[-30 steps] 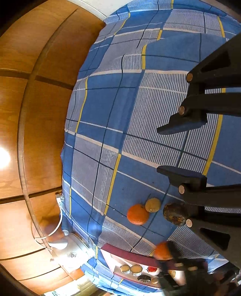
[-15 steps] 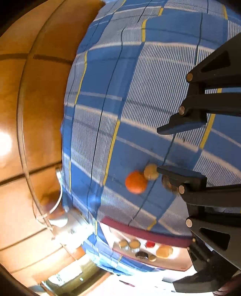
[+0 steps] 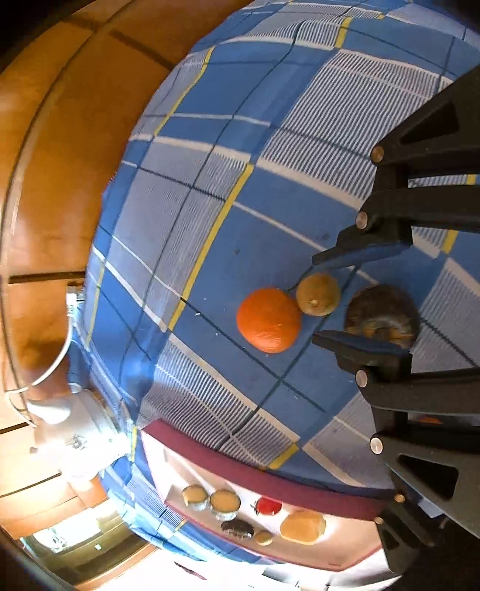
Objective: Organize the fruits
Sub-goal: 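Carry the orange toward the tray with the left tool while the right grasps the small yellow-green fruit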
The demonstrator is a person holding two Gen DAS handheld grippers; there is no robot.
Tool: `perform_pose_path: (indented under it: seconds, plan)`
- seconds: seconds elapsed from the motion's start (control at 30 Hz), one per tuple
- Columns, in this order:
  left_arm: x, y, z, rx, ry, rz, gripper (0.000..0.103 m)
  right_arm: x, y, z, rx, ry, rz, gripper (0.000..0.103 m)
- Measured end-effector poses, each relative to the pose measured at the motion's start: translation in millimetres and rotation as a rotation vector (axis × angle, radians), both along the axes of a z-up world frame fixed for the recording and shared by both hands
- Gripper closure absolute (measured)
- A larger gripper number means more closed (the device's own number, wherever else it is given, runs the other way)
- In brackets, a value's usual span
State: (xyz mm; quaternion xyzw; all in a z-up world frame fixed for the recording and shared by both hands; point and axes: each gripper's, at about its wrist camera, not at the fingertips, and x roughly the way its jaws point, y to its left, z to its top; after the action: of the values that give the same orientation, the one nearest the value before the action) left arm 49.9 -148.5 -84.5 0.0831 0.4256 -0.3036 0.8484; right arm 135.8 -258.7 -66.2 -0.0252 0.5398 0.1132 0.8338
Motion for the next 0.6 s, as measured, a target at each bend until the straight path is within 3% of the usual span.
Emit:
perform_pose_path:
  seconds: [0.1, 0.13, 0.27, 0.43, 0.6]
  plan:
    - [-0.7, 0.2, -0.2, 0.000, -0.002, -0.001, 0.062, 7.2, 6.7, -10.3, -0.034, 0.031, 0.012, 0.071]
    - [-0.8, 0.3, -0.1, 0.000, -0.003, -0.001, 0.062, 7.6, 8.1, -11.6, -0.041, 0.038, 0.013, 0.077]
    - [-0.5, 1.0, -0.5, 0.000, -0.004, 0.000, 0.062, -4.5, 11.5, -0.5, -0.113, -0.014, 0.061, 0.077]
    - [-0.3, 0.4, -0.9, -0.002, -0.003, 0.006, 0.062, -15.1, -22.2, 5.5, -0.171, -0.047, -0.018, 0.077]
    - [3.5, 0.9, -0.6, -0.010, 0.009, 0.007, 0.063, -22.8, -51.6, -15.6, -0.175, 0.012, -0.087, 0.077]
